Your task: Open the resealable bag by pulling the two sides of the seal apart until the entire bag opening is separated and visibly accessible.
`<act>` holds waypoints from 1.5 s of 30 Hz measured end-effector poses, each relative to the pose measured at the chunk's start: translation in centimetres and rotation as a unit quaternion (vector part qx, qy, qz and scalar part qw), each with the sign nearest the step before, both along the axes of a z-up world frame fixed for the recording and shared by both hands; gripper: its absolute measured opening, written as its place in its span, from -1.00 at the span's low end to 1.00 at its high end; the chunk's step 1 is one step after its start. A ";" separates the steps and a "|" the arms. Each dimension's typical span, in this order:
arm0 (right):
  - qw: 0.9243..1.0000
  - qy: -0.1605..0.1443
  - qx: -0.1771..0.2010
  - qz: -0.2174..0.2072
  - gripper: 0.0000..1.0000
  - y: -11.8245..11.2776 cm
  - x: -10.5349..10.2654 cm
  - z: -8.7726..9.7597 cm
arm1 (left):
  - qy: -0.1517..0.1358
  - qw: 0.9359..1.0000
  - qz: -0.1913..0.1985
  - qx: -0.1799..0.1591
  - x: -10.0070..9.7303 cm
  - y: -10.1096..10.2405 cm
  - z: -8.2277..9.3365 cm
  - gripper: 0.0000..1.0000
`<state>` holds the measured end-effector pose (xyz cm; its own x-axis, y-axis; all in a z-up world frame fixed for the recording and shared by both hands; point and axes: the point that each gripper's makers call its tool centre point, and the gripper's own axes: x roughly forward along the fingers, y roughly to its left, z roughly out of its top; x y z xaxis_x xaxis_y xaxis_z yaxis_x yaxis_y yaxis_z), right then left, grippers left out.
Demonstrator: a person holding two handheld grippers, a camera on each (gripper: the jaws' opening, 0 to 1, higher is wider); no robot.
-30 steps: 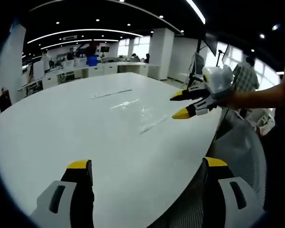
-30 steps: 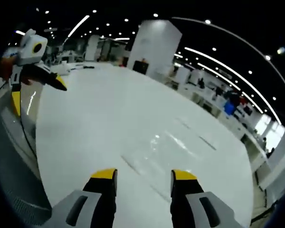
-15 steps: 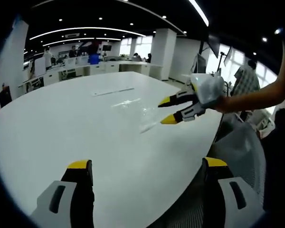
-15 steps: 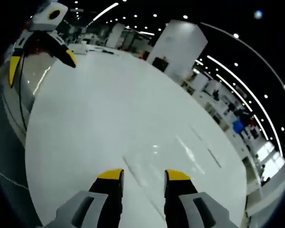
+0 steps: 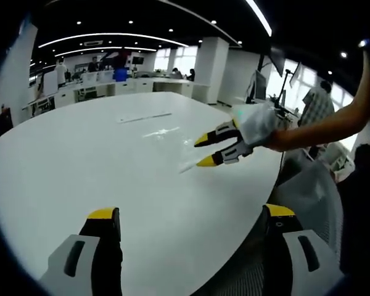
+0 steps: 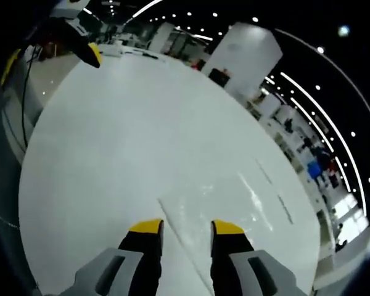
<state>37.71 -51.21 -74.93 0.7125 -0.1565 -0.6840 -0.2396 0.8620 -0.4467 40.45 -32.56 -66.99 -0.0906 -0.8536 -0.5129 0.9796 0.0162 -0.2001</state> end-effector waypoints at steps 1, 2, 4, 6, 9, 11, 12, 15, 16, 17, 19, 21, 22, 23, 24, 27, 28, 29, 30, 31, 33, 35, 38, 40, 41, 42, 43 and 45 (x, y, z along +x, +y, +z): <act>1.000 0.001 -0.003 0.003 -0.49 0.0 0.1 -0.2 | 0.000 1.000 0.001 0.000 0.0 0.0 0.0 0.86; 1.000 0.004 -0.005 0.007 -0.51 0.1 0.2 -0.3 | 0.000 1.000 0.001 0.001 0.0 0.0 -0.1 0.86; 1.000 0.001 -0.004 0.004 -0.57 -0.1 0.3 -0.5 | 0.003 1.000 0.002 0.001 0.0 0.0 -0.1 0.86; 1.000 0.001 -0.002 0.002 -0.59 -0.1 0.4 -0.6 | 0.004 1.000 0.003 0.001 0.1 0.0 -0.2 0.86; 1.000 0.006 -0.002 0.009 -0.59 0.0 0.5 -1.0 | 0.004 1.000 0.004 0.001 0.1 0.0 -0.2 0.86; 1.000 0.012 -0.008 0.016 -0.59 -0.1 0.5 -1.3 | 0.004 1.000 0.006 0.002 0.2 0.1 -0.3 0.86; 1.000 0.014 -0.010 0.018 -0.60 -0.1 0.5 -1.4 | 0.004 1.000 0.006 0.003 0.2 0.1 -0.4 0.86; 0.999 0.020 -0.021 0.028 -0.64 -0.2 0.6 -1.5 | 0.003 1.000 0.006 0.004 0.2 0.1 -0.4 0.86; 0.999 0.023 -0.027 0.034 -0.65 -0.2 0.6 -1.6 | 0.003 1.000 0.005 0.005 0.2 0.1 -0.4 0.86; 0.999 0.024 -0.026 0.036 -0.65 -0.2 0.6 -1.7 | 0.001 1.000 0.003 0.006 0.1 0.1 -0.5 0.86; 0.999 0.026 -0.025 0.039 -0.68 -0.2 0.6 -1.8 | -0.002 1.000 0.001 0.009 0.1 0.2 -0.6 0.86; 0.998 0.029 -0.025 0.043 -0.68 -0.1 0.6 -2.0 | -0.002 1.000 0.001 0.010 0.1 0.2 -0.6 0.86; 0.998 0.030 -0.024 0.044 -0.68 -0.1 0.6 -2.1 | -0.001 1.000 0.003 0.010 0.1 0.2 -0.7 0.86; 0.998 0.030 -0.025 0.044 -0.68 -0.1 0.6 -2.2 | -0.001 1.000 0.003 0.010 0.2 0.2 -0.7 0.86; 0.998 0.031 -0.025 0.044 -0.68 -0.1 0.6 -2.2 | -0.001 1.000 0.004 0.011 0.2 0.2 -0.7 0.86; 0.998 0.032 -0.025 0.048 -0.71 0.0 0.8 -2.4 | -0.001 1.000 0.004 0.012 0.2 0.2 -0.7 0.86; 0.998 0.032 -0.023 0.048 -0.72 0.0 0.8 -2.4 | -0.001 1.000 0.004 0.012 0.2 0.2 -0.7 0.85; 0.998 0.034 -0.020 0.048 -0.74 0.0 0.7 -2.6 | -0.001 1.000 0.004 0.012 0.2 0.2 -0.7 0.85; 0.998 0.033 -0.020 0.049 -0.77 0.0 0.8 -2.6 | -0.001 1.000 0.003 0.012 0.2 0.2 -0.7 0.85; 0.998 0.033 -0.020 0.050 -0.78 0.0 0.7 -2.6 | -0.002 1.000 0.003 0.012 0.2 0.2 -0.6 0.85; 0.998 0.034 -0.021 0.052 -0.79 0.0 0.9 -2.7 | -0.002 1.000 0.004 0.013 0.3 0.2 -0.6 0.85; 0.998 0.035 -0.019 0.057 -0.85 0.0 0.9 -2.9 | -0.003 1.000 0.008 0.016 0.4 0.2 -0.7 0.84; 0.997 0.041 -0.023 0.063 -0.96 0.2 0.8 -3.0 | -0.005 1.000 0.012 0.015 0.5 0.2 -0.6 0.82; 0.997 0.040 -0.023 0.064 -0.97 0.3 0.8 -3.0 | -0.005 1.000 0.013 0.013 0.5 0.2 -0.5 0.82; 0.997 0.040 -0.024 0.065 -0.97 0.3 0.8 -3.0 | -0.006 1.000 0.014 0.012 0.5 0.2 -0.5 0.82; 0.997 0.041 -0.024 0.066 -0.97 0.2 0.8 -3.0 | -0.006 1.000 0.014 0.013 0.5 0.2 -0.5 0.81; 0.997 0.041 -0.024 0.066 -0.98 0.2 0.9 -3.0 | -0.006 1.000 0.013 0.013 0.4 0.2 -0.5 0.81; 0.996 0.042 -0.027 0.069 -0.98 0.1 0.9 -3.1 | -0.008 1.000 0.013 0.013 0.4 0.2 -0.5 0.81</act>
<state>38.64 -51.09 -78.04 0.6709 -0.0995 -0.7348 -0.3918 0.7938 -0.4652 40.87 -32.32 -67.47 -0.0605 -0.8415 -0.5369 0.9817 0.0471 -0.1844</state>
